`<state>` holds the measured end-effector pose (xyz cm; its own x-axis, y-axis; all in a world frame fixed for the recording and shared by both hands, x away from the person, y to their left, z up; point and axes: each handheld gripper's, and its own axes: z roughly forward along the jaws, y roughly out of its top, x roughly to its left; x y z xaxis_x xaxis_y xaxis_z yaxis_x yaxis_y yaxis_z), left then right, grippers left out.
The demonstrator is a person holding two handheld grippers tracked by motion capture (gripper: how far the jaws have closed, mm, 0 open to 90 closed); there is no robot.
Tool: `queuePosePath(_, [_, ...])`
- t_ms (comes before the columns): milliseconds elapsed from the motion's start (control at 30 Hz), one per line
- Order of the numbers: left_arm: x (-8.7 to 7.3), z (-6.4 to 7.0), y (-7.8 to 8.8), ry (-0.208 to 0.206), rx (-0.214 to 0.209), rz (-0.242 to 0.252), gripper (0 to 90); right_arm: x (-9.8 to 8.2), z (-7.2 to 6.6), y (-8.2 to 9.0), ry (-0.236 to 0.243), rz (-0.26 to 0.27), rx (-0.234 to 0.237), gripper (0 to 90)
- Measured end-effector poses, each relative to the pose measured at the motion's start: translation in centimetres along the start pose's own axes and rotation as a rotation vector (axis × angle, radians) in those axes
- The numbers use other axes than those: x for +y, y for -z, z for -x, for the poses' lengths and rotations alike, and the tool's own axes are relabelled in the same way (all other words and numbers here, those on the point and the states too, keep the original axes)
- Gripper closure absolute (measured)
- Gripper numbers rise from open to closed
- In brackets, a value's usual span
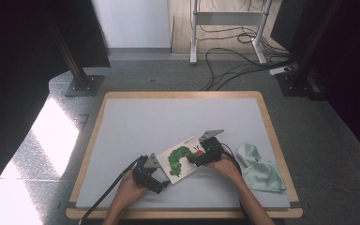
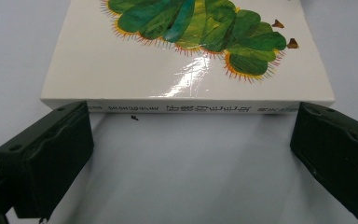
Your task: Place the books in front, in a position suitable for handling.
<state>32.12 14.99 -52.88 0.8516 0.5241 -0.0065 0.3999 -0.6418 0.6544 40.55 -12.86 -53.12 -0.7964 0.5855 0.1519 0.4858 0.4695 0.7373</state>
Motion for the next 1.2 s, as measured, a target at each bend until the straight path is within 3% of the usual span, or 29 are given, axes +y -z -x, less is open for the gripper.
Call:
queuePosePath(33, [0.0, 0.0, 0.0, 0.000, 0.000, 0.000, 0.0, 0.0, -0.1, 0.4, 0.011, 0.004, -0.015, 10.7])
queuePosePath(167, [0.0, 0.0, 0.0, -0.001, 0.001, 0.001, 0.0, 0.2, -0.4, 1.6, 0.036, 0.017, -0.055, 11.9])
queuePosePath(267, [0.0, 0.0, 0.0, 0.000, 0.002, 0.002, 0.0, 0.3, -0.7, 3.5, 0.050, 0.028, -0.083, 11.9])
queuePosePath(533, [-0.1, 0.0, 0.0, 0.000, 0.002, 0.003, 0.0, -1.2, -0.3, 8.0, 0.042, -0.019, -0.187, 12.5])
queuePosePath(567, [-0.1, 0.0, 0.0, 0.000, 0.001, 0.004, 0.0, -1.8, -0.1, 9.2, 0.033, -0.035, -0.224, 12.5])
queuePosePath(767, [-0.1, 0.0, 0.0, 0.000, 0.001, 0.004, 0.0, -3.2, 0.5, 12.1, 0.016, -0.041, -0.288, 12.7])
queuePosePath(867, [-0.1, 0.0, 0.0, 0.000, 0.001, 0.004, 0.0, -4.4, 1.4, 14.6, -0.026, -0.066, -0.333, 12.4])
queuePosePath(1067, [-0.1, 0.0, 0.0, 0.001, 0.002, 0.004, 0.0, -6.8, 3.0, 17.1, -0.097, -0.092, -0.399, 17.2])
queuePosePath(1200, [-0.1, 0.0, 0.0, 0.001, 0.001, 0.004, 0.0, -8.4, 3.8, 16.9, -0.125, -0.125, -0.408, 20.9])
